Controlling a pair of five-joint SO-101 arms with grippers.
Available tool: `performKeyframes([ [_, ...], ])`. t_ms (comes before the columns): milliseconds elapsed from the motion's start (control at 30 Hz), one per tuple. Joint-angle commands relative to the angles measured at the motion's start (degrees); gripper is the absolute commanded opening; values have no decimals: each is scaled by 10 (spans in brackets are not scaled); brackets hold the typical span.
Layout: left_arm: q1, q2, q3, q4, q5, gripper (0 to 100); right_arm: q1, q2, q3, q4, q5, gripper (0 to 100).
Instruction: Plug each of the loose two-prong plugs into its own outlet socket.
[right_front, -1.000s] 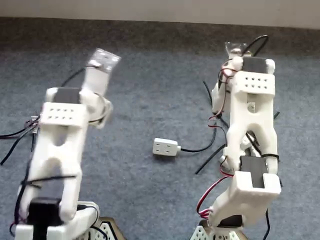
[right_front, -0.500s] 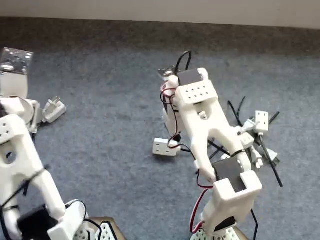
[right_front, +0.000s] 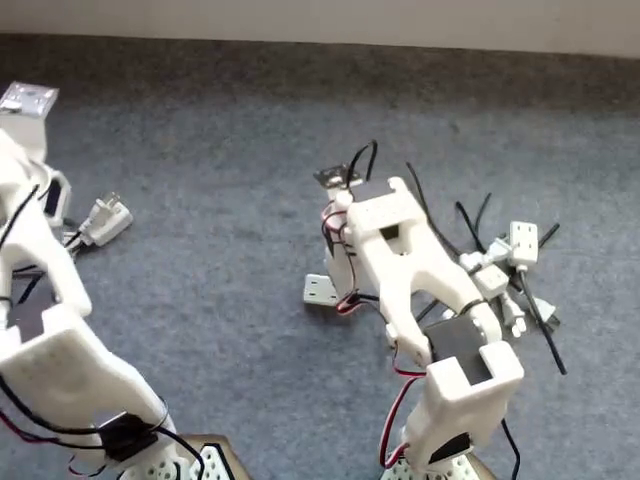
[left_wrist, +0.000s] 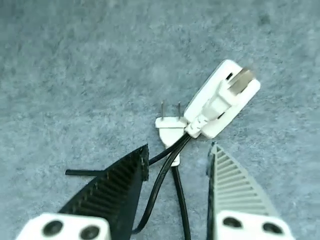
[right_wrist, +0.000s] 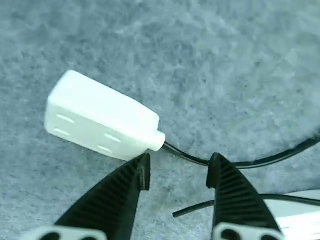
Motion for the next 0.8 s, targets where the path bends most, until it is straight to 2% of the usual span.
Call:
performKeyframes([
  [0,49,44,-136,55,-4,194,-3,-5,21,-42,4,192],
  [67,70,77,-188,76,-17,194,-2,-5,31,-55,4,192],
  [233,98,153,-271,103,-114,196,-2,-4,46,-72,5,192],
  [433,84,193,-369,164,-231,194,-2,-4,47,-83,5,192],
  [600,52,196,-396,168,-303,194,11,-3,47,-83,5,192],
  [767,29,200,-394,169,-318,193,23,-3,47,-84,5,192],
])
